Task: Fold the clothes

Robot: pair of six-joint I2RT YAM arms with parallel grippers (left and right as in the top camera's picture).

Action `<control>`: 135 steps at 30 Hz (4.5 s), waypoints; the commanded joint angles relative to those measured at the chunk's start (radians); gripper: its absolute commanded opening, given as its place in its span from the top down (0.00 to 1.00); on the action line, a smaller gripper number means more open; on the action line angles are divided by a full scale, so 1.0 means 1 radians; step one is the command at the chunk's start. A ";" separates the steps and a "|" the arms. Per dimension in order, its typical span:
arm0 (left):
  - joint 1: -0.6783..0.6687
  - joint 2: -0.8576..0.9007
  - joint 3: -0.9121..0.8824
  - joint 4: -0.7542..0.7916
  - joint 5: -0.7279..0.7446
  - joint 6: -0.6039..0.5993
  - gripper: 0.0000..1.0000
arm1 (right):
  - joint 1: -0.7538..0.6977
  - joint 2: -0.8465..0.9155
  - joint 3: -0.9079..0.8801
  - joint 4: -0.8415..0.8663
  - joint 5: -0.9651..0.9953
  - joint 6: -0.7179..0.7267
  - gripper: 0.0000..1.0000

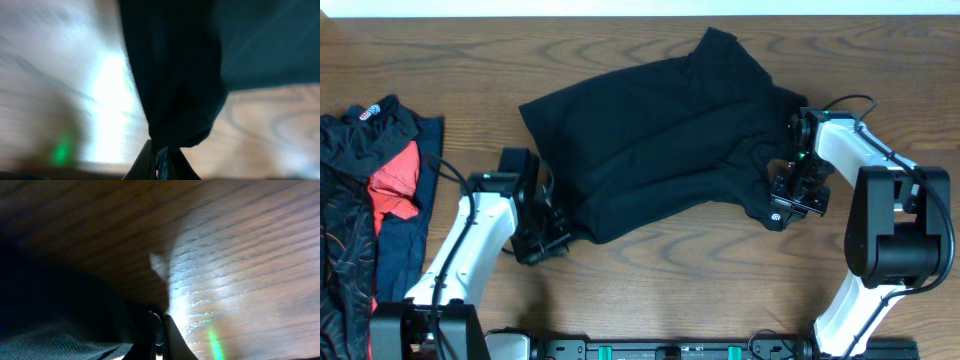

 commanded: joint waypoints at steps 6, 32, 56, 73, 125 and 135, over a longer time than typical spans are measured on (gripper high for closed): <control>0.004 -0.003 -0.139 0.016 0.146 -0.027 0.94 | -0.063 -0.009 -0.012 0.075 0.091 0.057 0.98; 0.175 -0.106 -0.158 0.432 -0.420 -0.225 0.94 | -0.102 -0.238 0.002 0.224 0.185 0.039 0.99; 0.233 -0.402 -0.140 0.292 -0.288 -0.164 0.94 | 0.006 -0.299 0.003 0.234 0.193 -0.070 0.98; 0.233 -0.333 -0.142 0.216 -0.249 -0.126 0.94 | 0.091 -0.303 0.002 0.090 0.226 0.126 0.98; -0.259 -0.158 -0.244 0.156 -0.258 -0.502 0.94 | 0.001 -0.303 -0.509 0.006 -0.050 0.324 0.99; -0.057 -0.158 -0.245 0.163 -0.417 -0.499 0.94 | -0.250 -0.303 -0.509 0.068 0.008 0.323 0.98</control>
